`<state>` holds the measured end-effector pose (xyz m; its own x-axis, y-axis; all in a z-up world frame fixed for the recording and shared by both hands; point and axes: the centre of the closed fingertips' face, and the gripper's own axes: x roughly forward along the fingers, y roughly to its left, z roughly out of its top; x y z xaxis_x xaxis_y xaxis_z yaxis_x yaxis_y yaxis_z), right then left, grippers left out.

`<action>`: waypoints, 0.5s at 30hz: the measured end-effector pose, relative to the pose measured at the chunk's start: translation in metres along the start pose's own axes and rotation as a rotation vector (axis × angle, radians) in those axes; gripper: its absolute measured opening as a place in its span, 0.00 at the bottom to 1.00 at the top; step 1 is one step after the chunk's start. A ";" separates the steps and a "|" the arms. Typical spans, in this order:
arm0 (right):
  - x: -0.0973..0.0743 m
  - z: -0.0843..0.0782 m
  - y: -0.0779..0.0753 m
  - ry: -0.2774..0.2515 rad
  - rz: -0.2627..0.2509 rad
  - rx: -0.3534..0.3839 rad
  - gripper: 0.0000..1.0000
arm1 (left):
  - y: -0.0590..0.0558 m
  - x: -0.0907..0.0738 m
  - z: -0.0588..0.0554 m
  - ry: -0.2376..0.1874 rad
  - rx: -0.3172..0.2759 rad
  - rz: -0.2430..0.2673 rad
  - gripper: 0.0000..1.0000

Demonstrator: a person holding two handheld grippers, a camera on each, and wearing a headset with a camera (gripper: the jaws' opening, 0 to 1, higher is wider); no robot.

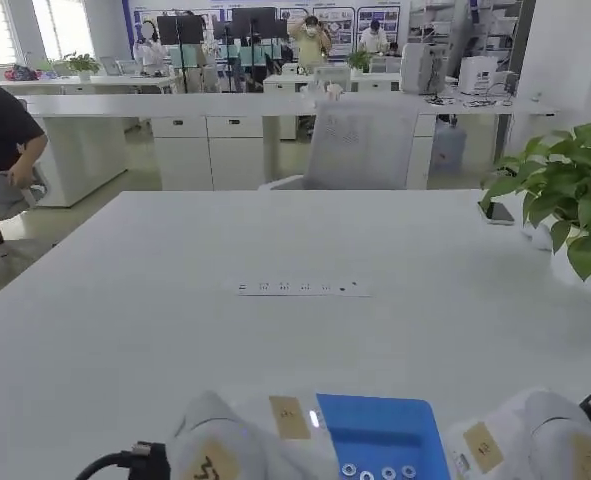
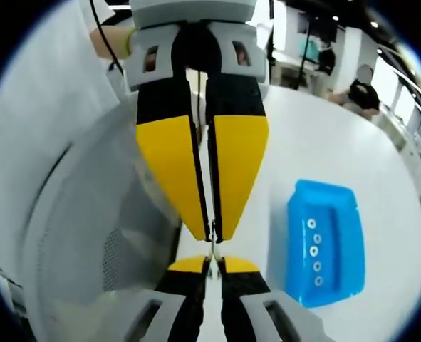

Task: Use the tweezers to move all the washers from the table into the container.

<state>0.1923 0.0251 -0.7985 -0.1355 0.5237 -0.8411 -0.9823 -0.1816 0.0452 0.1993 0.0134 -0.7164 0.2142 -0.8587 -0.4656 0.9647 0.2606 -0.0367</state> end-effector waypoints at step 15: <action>0.021 -0.017 -0.013 -0.034 -0.084 0.093 0.05 | 0.009 0.005 -0.039 0.194 0.040 -0.006 0.00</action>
<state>0.2041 0.0244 -0.8258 -0.0547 0.5617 -0.8255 -0.9979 -0.0586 0.0263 0.2034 0.0291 -0.7532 0.1786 -0.7578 -0.6276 0.9721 0.2346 -0.0067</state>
